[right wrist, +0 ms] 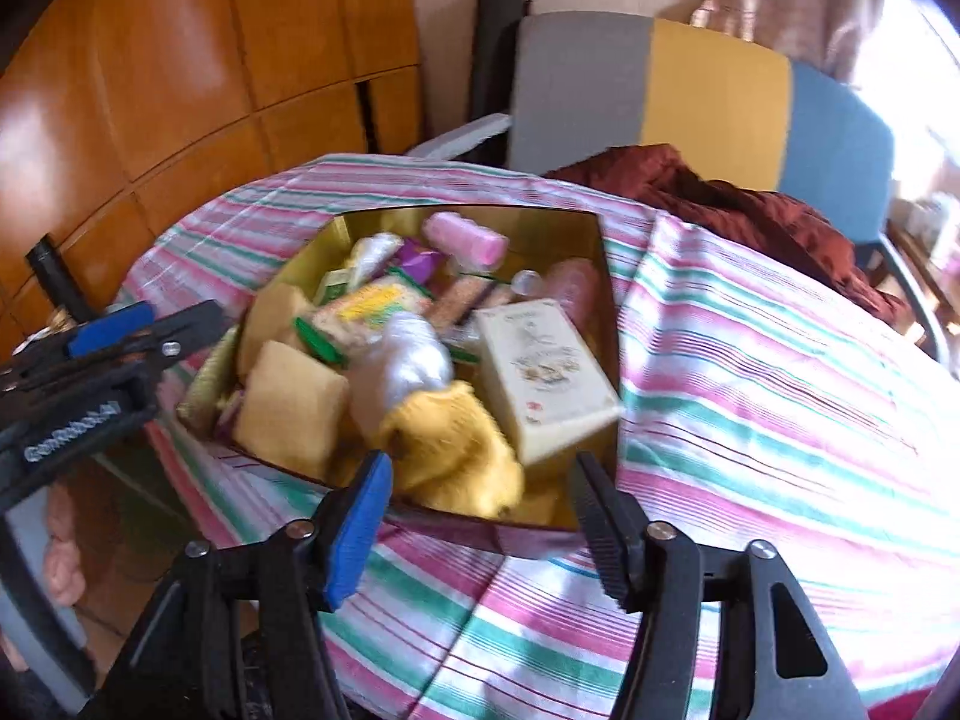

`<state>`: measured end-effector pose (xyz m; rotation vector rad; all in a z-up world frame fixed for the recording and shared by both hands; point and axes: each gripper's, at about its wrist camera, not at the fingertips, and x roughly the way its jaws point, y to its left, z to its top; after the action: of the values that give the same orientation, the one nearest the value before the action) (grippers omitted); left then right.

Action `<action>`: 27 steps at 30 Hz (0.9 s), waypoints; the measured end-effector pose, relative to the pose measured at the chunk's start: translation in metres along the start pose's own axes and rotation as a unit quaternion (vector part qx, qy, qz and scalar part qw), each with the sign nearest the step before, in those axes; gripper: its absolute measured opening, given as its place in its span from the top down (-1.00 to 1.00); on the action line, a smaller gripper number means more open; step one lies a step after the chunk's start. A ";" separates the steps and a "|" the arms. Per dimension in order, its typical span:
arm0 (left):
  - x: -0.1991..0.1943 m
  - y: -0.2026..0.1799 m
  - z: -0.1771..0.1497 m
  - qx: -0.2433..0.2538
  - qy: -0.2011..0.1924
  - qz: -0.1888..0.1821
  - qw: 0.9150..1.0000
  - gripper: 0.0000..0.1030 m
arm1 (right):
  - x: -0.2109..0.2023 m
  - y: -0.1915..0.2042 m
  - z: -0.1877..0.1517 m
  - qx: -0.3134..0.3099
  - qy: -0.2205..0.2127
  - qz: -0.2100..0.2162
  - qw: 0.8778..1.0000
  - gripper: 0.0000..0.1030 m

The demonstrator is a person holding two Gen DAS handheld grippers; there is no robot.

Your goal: Organize objects

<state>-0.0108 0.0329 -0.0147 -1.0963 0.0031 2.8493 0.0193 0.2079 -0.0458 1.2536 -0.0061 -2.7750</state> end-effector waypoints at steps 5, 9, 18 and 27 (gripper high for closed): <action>-0.004 -0.004 -0.004 -0.004 0.013 0.003 1.000 -0.34 | -0.009 -0.018 -0.001 0.039 -0.027 -0.023 0.999 -0.74; -0.011 -0.005 -0.010 -0.004 0.010 -0.001 1.000 -0.34 | -0.019 -0.033 0.001 0.073 -0.047 -0.036 0.996 -0.99; -0.015 -0.012 -0.017 -0.015 0.020 -0.039 0.999 -0.31 | -0.029 -0.036 0.010 0.075 -0.056 -0.053 0.994 -0.99; -0.019 -0.012 -0.008 -0.023 0.010 -0.023 0.999 -0.13 | -0.023 -0.020 0.020 0.046 -0.064 -0.048 0.996 -0.99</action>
<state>0.0091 0.0434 -0.0074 -1.1180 -0.0848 2.8117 0.0182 0.2288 -0.0163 1.1219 -0.0874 -2.9648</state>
